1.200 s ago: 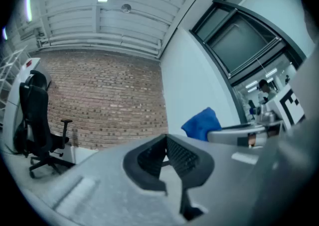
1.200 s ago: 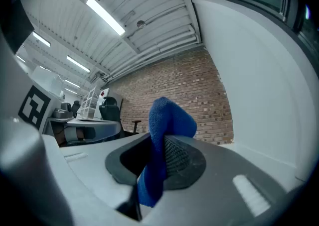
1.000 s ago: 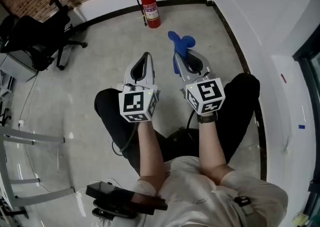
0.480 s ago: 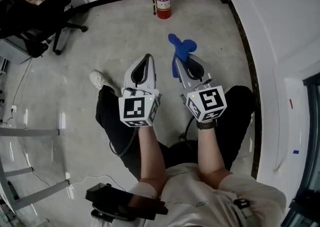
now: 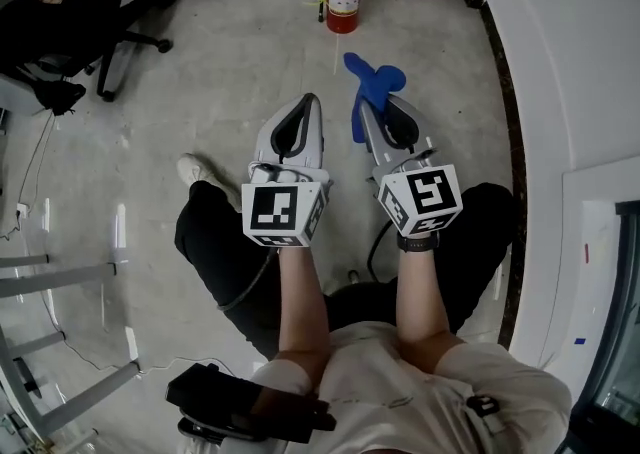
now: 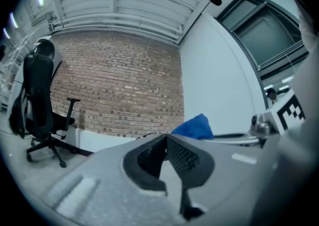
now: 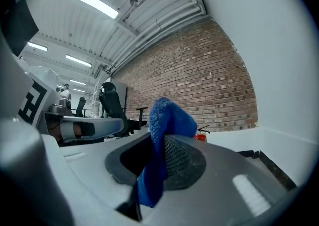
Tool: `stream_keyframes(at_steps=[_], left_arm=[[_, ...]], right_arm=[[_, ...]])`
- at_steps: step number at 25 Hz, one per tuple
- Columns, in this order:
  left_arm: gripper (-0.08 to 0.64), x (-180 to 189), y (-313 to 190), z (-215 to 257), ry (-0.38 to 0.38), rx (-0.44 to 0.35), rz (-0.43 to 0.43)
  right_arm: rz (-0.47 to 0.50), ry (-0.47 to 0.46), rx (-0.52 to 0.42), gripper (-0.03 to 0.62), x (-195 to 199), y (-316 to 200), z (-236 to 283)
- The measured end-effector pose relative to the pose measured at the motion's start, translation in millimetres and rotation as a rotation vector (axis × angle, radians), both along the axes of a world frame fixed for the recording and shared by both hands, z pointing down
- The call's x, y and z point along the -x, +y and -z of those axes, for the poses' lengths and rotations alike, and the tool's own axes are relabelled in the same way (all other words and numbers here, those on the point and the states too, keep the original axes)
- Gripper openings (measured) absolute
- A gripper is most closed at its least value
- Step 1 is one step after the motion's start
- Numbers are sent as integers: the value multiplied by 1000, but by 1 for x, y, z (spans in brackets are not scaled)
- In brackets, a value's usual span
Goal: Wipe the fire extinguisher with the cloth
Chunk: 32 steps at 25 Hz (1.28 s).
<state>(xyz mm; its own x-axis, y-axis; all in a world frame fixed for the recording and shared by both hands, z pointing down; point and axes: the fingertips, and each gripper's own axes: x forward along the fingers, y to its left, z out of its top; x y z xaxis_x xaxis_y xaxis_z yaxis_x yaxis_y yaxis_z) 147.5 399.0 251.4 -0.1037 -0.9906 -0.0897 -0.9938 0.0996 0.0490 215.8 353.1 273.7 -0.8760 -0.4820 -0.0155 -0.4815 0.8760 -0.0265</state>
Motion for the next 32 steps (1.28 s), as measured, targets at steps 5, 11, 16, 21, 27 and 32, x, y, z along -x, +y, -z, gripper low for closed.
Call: stream_keyframes(at_steps=[5,11,16,21,27,32], left_arm=[[1,39,-37,13,-28,-4,-28],[1,57,-96,25,-23,-8,-133],[0,81,-144,36,-39,-29,-157],[2,115,-188,45,-63,-42,-196],[0,160,-235,50,-43,-63,-229],[0,205,-295,42,-33,-55,-281]], right_arm=[[-46,-39,-7,66,24,-30,15],[-119,-39,-32,66,42,-78,21],[-133,-52,-66,66,65,-123,34],[-157,-56,-84,66,97,-164,42],[-198,-54,-82,67,136,-218,44],[-234,36,-32,67,179,-273,15]])
